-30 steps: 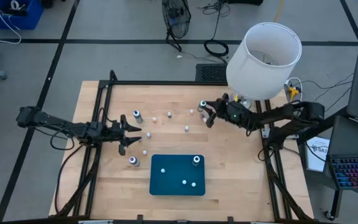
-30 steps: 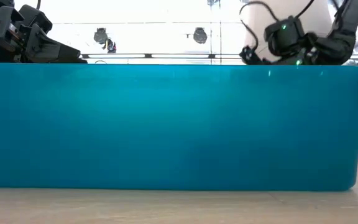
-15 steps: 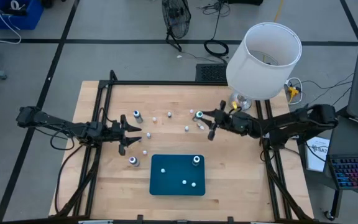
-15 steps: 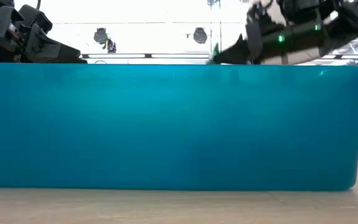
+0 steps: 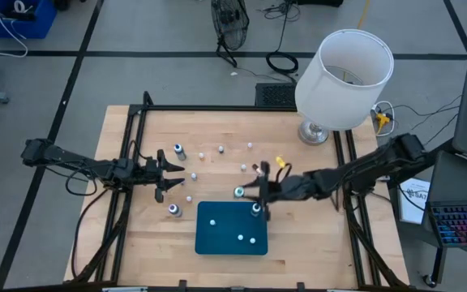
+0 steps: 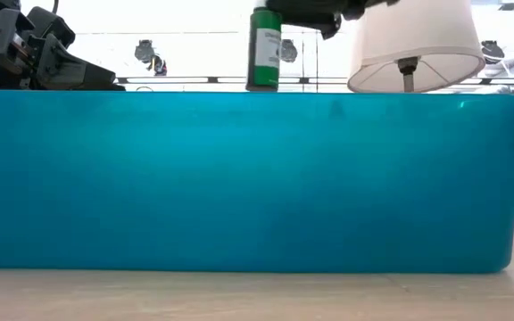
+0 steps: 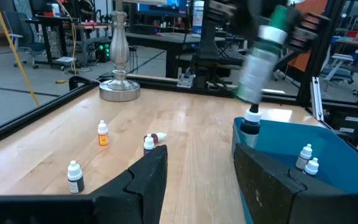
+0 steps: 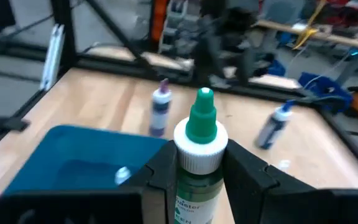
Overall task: Pick & Place food coloring
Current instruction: Put the large green food coloring bottle into the blue container, then put the red food coloring bottle into the blue container
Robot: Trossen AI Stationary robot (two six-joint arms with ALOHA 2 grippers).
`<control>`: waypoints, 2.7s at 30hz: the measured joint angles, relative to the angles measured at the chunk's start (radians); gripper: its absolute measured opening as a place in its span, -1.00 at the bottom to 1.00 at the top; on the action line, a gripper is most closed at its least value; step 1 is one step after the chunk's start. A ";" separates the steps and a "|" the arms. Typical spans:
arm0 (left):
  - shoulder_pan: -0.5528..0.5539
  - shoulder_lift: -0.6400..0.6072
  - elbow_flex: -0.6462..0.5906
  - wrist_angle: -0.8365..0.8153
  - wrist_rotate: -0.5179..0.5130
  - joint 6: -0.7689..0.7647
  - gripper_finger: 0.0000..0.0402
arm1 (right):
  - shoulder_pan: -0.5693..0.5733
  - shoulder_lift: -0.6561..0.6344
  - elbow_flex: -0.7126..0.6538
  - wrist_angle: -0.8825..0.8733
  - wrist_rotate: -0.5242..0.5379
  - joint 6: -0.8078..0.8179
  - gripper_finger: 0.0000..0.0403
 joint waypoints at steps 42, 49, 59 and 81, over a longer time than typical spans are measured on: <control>0.000 0.000 0.000 0.000 0.000 0.000 -0.07 | -0.105 0.438 0.156 0.102 -0.387 0.095 -0.56; 0.000 0.000 0.000 0.000 0.000 0.000 -0.07 | -0.134 0.436 0.125 0.110 -0.388 0.129 -0.56; 0.000 0.000 0.000 0.000 0.000 0.000 -0.07 | -0.126 0.431 0.117 0.115 -0.385 0.133 0.02; 0.000 0.000 0.000 0.000 0.000 0.000 -0.07 | -0.146 0.079 0.110 -0.666 0.242 0.326 -0.05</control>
